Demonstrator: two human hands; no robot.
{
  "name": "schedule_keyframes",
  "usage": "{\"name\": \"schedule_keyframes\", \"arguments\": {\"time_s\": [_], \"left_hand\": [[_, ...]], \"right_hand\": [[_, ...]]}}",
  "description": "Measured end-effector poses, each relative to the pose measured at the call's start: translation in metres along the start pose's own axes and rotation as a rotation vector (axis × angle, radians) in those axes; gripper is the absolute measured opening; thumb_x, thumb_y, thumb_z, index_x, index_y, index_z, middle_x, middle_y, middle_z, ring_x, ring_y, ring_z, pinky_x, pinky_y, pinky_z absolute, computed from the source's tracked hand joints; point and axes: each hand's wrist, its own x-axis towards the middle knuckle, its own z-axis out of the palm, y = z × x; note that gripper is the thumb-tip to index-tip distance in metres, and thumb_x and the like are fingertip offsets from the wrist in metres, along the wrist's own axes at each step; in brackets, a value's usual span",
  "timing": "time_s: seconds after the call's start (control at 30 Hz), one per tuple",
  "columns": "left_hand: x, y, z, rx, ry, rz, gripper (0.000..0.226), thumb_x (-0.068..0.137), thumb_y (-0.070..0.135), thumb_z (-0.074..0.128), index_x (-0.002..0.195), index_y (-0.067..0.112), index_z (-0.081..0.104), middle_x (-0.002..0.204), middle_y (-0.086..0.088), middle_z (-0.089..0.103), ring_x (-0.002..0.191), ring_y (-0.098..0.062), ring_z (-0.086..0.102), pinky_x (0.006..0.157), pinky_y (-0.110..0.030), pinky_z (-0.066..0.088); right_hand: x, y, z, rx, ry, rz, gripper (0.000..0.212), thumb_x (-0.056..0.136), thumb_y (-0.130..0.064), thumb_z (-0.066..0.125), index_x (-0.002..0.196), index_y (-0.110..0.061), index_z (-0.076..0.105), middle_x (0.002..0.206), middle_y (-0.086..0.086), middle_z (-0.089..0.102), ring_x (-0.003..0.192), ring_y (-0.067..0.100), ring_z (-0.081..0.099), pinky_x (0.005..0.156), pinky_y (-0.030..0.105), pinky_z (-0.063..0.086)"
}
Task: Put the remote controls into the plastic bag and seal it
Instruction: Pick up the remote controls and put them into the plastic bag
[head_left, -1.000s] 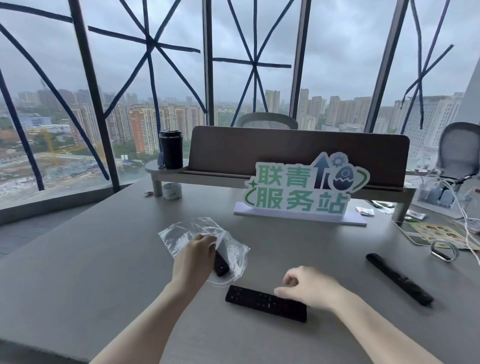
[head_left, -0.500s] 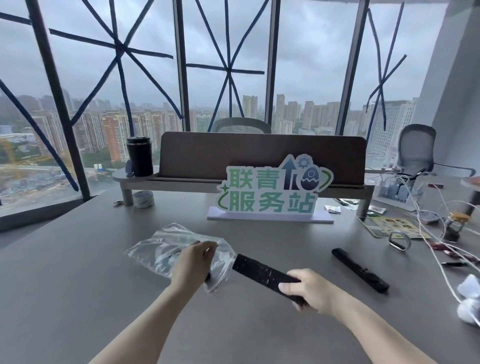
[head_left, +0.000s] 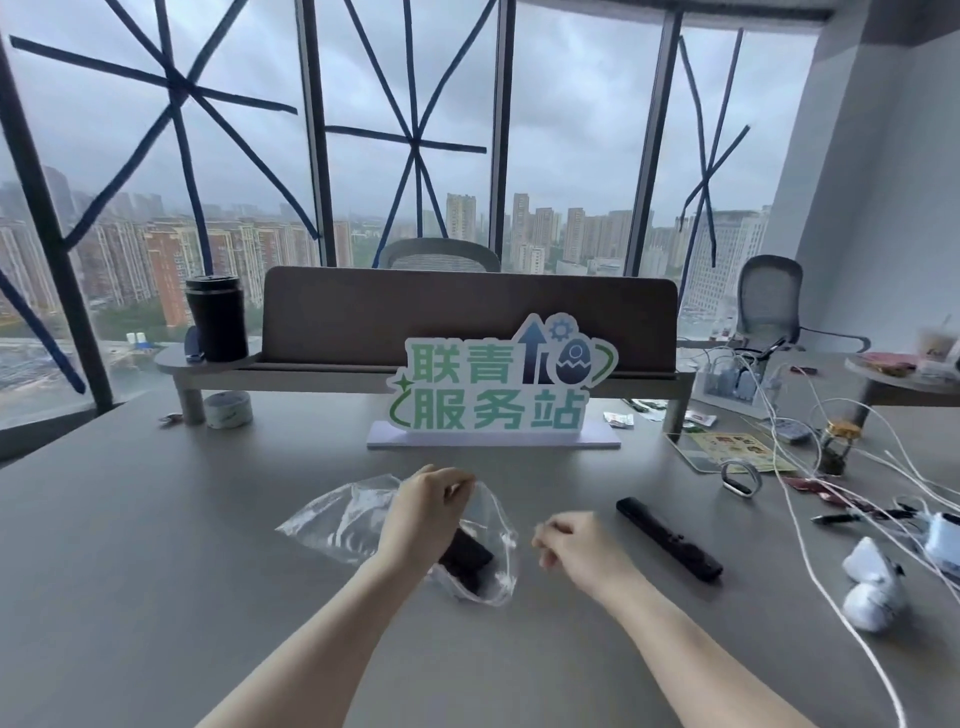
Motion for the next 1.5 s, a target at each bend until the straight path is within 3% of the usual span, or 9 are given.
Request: {"name": "schedule_keyframes", "arguments": {"time_s": [0.2, 0.33, 0.53, 0.67, 0.77, 0.97, 1.17, 1.33, 1.5], "left_hand": [[-0.013, -0.019, -0.003, 0.027, 0.008, -0.048, 0.020, 0.087, 0.029, 0.058, 0.098, 0.023, 0.073, 0.097, 0.002, 0.074, 0.089, -0.018, 0.065, 0.074, -0.025, 0.041], [-0.023, -0.027, -0.008, 0.045, -0.036, -0.075, 0.017, 0.086, 0.030, 0.058, 0.095, 0.027, 0.073, 0.092, 0.006, 0.075, 0.084, -0.015, 0.065, 0.072, -0.027, 0.046], [-0.037, -0.033, -0.018, 0.036, -0.024, -0.132, 0.015, 0.085, 0.023, 0.060, 0.086, 0.023, 0.074, 0.083, 0.005, 0.074, 0.078, -0.019, 0.065, 0.070, -0.031, 0.047], [-0.038, -0.035, -0.029, 0.025, -0.005, -0.179, 0.014, 0.084, 0.022, 0.060, 0.081, 0.023, 0.074, 0.071, 0.005, 0.069, 0.071, -0.022, 0.063, 0.068, -0.033, 0.048], [-0.034, -0.032, -0.041, 0.002, 0.041, -0.206, 0.015, 0.085, 0.024, 0.060, 0.085, 0.026, 0.075, 0.072, 0.005, 0.072, 0.071, -0.020, 0.065, 0.070, -0.033, 0.049], [-0.039, -0.020, -0.051, -0.053, 0.061, -0.216, 0.016, 0.084, 0.026, 0.060, 0.089, 0.027, 0.075, 0.071, 0.006, 0.073, 0.066, -0.015, 0.064, 0.065, -0.030, 0.049], [-0.043, -0.017, -0.057, -0.043, 0.051, -0.210, 0.017, 0.085, 0.026, 0.059, 0.092, 0.025, 0.075, 0.073, 0.008, 0.070, 0.065, -0.012, 0.064, 0.063, -0.027, 0.049], [-0.048, -0.032, -0.061, -0.007, 0.060, -0.189, 0.015, 0.083, 0.027, 0.062, 0.090, 0.027, 0.075, 0.084, 0.006, 0.076, 0.072, -0.012, 0.066, 0.068, -0.029, 0.051], [-0.058, -0.045, -0.063, 0.070, -0.045, -0.156, 0.022, 0.081, 0.034, 0.062, 0.101, 0.037, 0.070, 0.105, 0.009, 0.072, 0.088, -0.014, 0.067, 0.078, -0.031, 0.052]], "right_hand": [[0.016, 0.062, -0.075, -0.453, 0.272, 0.168, 0.017, 0.093, -0.032, 0.049, 0.093, -0.023, 0.063, 0.112, 0.008, 0.069, 0.101, 0.031, 0.065, 0.078, 0.035, 0.050], [0.025, 0.089, -0.086, -0.603, 0.270, 0.362, 0.039, 0.098, -0.040, 0.044, 0.125, -0.015, 0.057, 0.136, 0.010, 0.055, 0.119, 0.033, 0.059, 0.092, 0.037, 0.046], [0.026, 0.098, -0.075, -0.642, 0.247, 0.317, 0.032, 0.091, -0.036, 0.060, 0.114, -0.015, 0.058, 0.117, 0.011, 0.060, 0.102, 0.033, 0.065, 0.077, 0.035, 0.047], [0.022, 0.070, -0.060, -0.031, 0.101, 0.210, 0.015, 0.090, -0.021, 0.059, 0.084, -0.007, 0.057, 0.067, 0.011, 0.063, 0.047, 0.024, 0.051, 0.044, 0.026, 0.035], [-0.005, 0.027, -0.060, 0.351, -0.153, 0.125, 0.016, 0.094, -0.015, 0.053, 0.080, -0.008, 0.057, 0.054, 0.010, 0.053, 0.033, 0.015, 0.026, 0.036, 0.019, 0.022], [-0.055, -0.023, -0.012, 0.241, -0.558, 0.087, 0.012, 0.095, -0.022, 0.051, 0.085, -0.015, 0.055, 0.055, 0.001, 0.050, 0.035, 0.010, 0.024, 0.036, 0.021, 0.018], [-0.059, -0.040, 0.084, 0.460, -0.541, 0.070, 0.014, 0.101, -0.033, 0.050, 0.110, -0.028, 0.060, 0.090, 0.004, 0.067, 0.041, 0.011, 0.048, 0.039, 0.026, 0.034], [-0.042, -0.033, 0.077, 0.047, -0.118, -0.095, 0.019, 0.091, -0.025, 0.056, 0.088, -0.014, 0.071, 0.068, -0.005, 0.066, 0.050, 0.008, 0.051, 0.062, 0.040, 0.049], [-0.036, -0.027, 0.078, -0.191, -0.188, -0.104, 0.049, 0.084, -0.054, 0.060, 0.127, -0.038, 0.044, 0.085, -0.005, 0.060, 0.082, 0.021, 0.064, 0.071, 0.034, 0.048]]}}
